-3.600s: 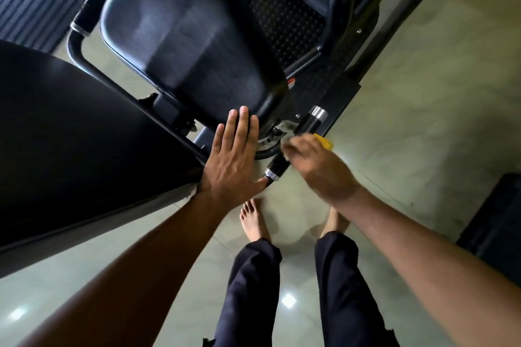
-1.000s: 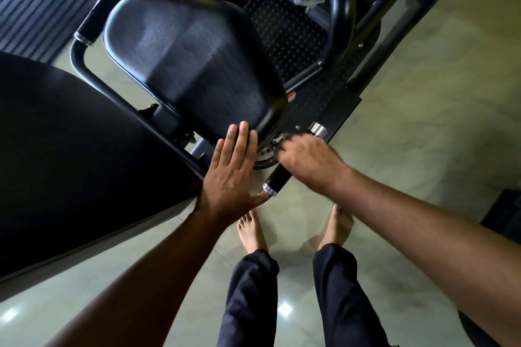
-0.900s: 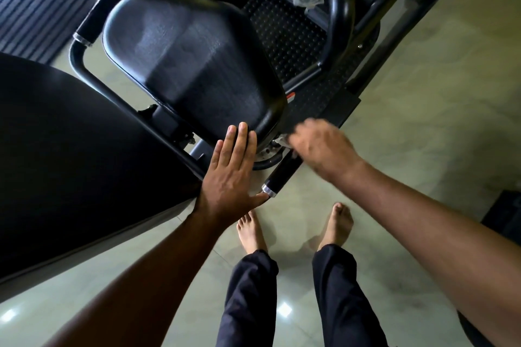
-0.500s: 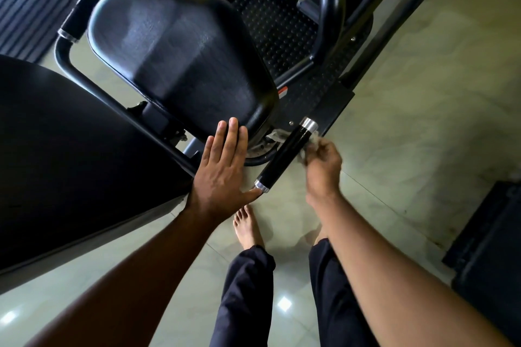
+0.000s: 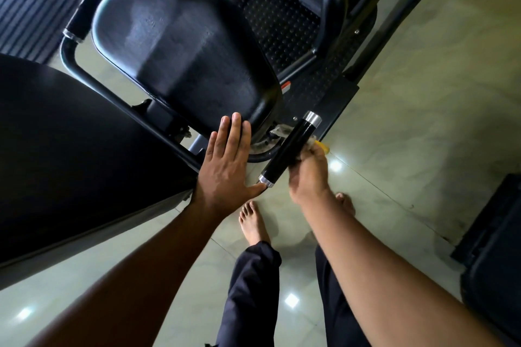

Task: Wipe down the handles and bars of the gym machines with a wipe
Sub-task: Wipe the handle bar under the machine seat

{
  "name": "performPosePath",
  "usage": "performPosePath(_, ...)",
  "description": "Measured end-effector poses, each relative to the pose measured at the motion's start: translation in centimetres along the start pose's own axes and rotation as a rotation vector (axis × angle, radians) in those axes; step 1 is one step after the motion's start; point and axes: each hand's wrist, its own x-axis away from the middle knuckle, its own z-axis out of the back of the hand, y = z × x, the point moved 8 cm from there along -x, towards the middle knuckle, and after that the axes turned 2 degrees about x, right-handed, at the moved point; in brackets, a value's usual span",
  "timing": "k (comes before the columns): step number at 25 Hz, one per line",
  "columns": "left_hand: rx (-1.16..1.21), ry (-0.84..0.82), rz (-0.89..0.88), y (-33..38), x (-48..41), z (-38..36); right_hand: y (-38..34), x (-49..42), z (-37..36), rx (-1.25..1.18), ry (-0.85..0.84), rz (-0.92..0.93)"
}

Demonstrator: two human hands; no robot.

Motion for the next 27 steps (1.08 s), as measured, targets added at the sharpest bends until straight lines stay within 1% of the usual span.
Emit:
performPosePath(3,0.022,0.015,-0.005,0.0,0.0,0.1,5.0,3.3,1.1,0.207,-0.009,-0.009)
performPosePath(4,0.02,0.014,-0.006,0.0,0.0,0.0,5.9,4.3,2.1,0.283,-0.004,0.015)
performPosePath(5,0.014,0.009,-0.004,-0.1,0.1,0.0,5.7,4.9,3.1,0.418,0.005,0.125)
performPosePath(6,0.01,0.004,-0.002,-0.1,0.1,-0.1,4.1,5.5,3.6,0.626,0.009,0.332)
performPosePath(7,0.01,0.003,0.002,-0.1,0.1,0.0,2.3,6.2,3.2,0.84,-0.018,0.593)
performPosePath(8,0.013,0.004,0.006,-0.1,0.1,0.0,0.6,7.1,2.1,1.006,-0.072,0.85)
performPosePath(9,0.019,0.007,0.01,-0.1,0.1,0.0,-0.3,7.6,1.0,1.138,-0.153,1.041)
performPosePath(10,0.025,0.008,0.014,-0.1,0.0,0.0,-0.9,7.8,-0.4,1.268,-0.252,1.179)
performPosePath(12,0.034,0.009,0.017,-0.1,0.0,0.0,-1.3,7.2,-2.8,1.476,-0.488,1.365)
performPosePath(14,0.05,0.015,0.01,-0.1,0.0,0.0,-1.6,7.0,-4.0,1.579,-0.704,1.503)
performPosePath(15,0.058,0.02,0.007,-0.1,0.0,-0.1,-1.8,7.1,-4.1,1.613,-0.792,1.566)
performPosePath(17,0.065,0.031,0.007,0.0,0.1,-0.1,-2.6,7.3,-3.9,1.69,-0.911,1.695)
performPosePath(18,0.06,0.036,0.008,0.1,0.1,-0.1,-3.3,6.9,-3.8,1.739,-0.918,1.734)
performPosePath(19,0.047,0.034,0.013,0.2,0.1,-0.2,-4.3,6.1,-3.7,1.789,-0.855,1.735)
performPosePath(20,0.027,0.024,0.018,0.2,0.1,-0.1,-5.8,5.1,-3.8,1.811,-0.724,1.699)
performPosePath(22,0.003,-0.016,0.019,0.2,0.1,0.2,-9.1,3.5,-3.6,1.754,-0.427,1.572)
performPosePath(23,0.008,-0.037,0.017,0.2,0.1,0.5,-10.2,3.3,-3.4,1.702,-0.343,1.514)
performPosePath(25,0.04,-0.079,0.028,0.4,0.3,1.4,-11.0,3.4,-3.1,1.636,-0.254,1.413)
performPosePath(27,0.079,-0.128,0.051,0.6,0.3,2.4,-11.3,3.6,-2.9,1.566,-0.207,1.259)
